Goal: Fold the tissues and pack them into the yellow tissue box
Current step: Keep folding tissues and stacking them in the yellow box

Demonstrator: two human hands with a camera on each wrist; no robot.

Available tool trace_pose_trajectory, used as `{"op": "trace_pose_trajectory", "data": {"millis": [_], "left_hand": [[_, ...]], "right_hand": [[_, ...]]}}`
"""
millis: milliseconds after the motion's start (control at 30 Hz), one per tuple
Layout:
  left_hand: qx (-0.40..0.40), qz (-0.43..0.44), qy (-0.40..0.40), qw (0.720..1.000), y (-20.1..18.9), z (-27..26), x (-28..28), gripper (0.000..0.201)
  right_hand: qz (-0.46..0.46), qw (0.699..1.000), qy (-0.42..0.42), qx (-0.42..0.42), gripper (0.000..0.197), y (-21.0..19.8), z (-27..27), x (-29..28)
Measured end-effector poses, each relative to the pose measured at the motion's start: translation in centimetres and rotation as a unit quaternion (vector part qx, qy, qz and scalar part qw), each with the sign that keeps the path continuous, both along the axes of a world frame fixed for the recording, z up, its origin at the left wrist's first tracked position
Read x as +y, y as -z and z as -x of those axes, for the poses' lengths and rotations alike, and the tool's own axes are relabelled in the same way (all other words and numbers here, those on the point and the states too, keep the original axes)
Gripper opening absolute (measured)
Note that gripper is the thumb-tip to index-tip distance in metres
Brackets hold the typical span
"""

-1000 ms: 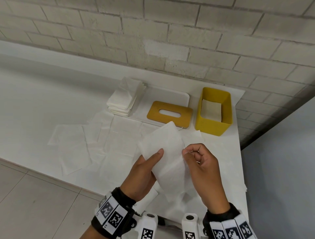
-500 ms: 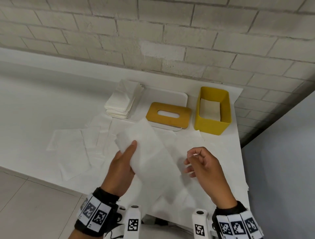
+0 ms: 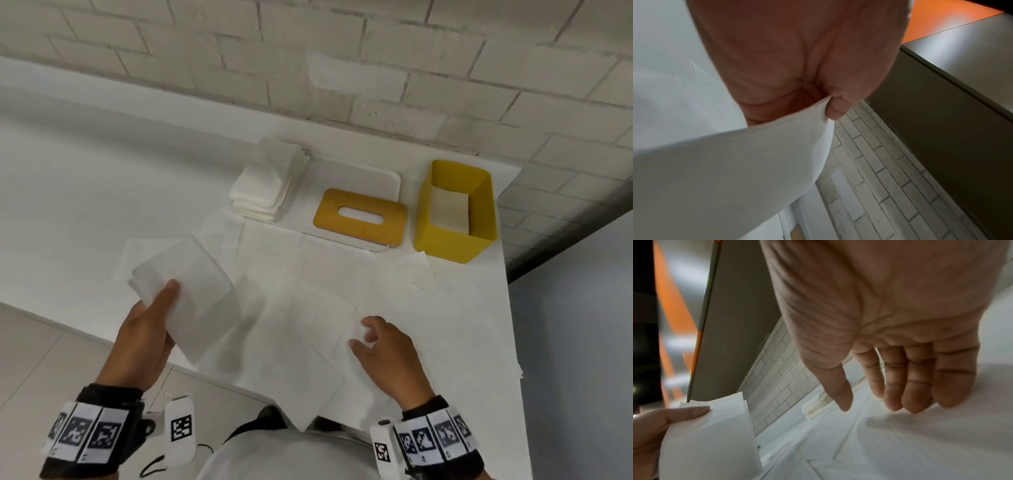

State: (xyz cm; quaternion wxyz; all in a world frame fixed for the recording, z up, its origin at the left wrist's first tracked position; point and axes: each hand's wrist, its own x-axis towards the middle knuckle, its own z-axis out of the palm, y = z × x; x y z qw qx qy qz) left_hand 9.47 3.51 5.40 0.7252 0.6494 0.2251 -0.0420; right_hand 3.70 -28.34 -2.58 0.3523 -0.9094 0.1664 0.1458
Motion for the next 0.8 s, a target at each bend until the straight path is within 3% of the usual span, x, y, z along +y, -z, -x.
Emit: {"op": "trace_pose_trajectory", "data": {"millis": [167,333,500,667,800], "left_hand": [[0.025,0.03,0.011,0.999,0.4,-0.3,-0.1,0.016],[0.028,0.023,0.049,0.998,0.9,-1.4,0.7,0.016],[0.019,0.037,0.054,0.998,1.5,-2.1,1.6,0.016],[0.014,0.044,0.071,0.996,1.1,-2.3,1.7,0.018],[0.009,0.043,0.086,0.995,0.9,-2.7,1.7,0.017]], "right_hand": [[-0.016,0.998,0.064,0.019,0.047,-0.4,-2.3,2.2],[0.01,0.997,0.078,0.011,0.027,0.3,-3.2,4.1],[-0.042,0.99,0.117,-0.071,0.029,1.1,-3.4,4.6],[-0.157,0.94,0.254,-0.162,0.031,0.3,-4.2,2.1],[-0.204,0.91,0.289,-0.216,0.031,-1.8,-4.2,-0.7]]}}
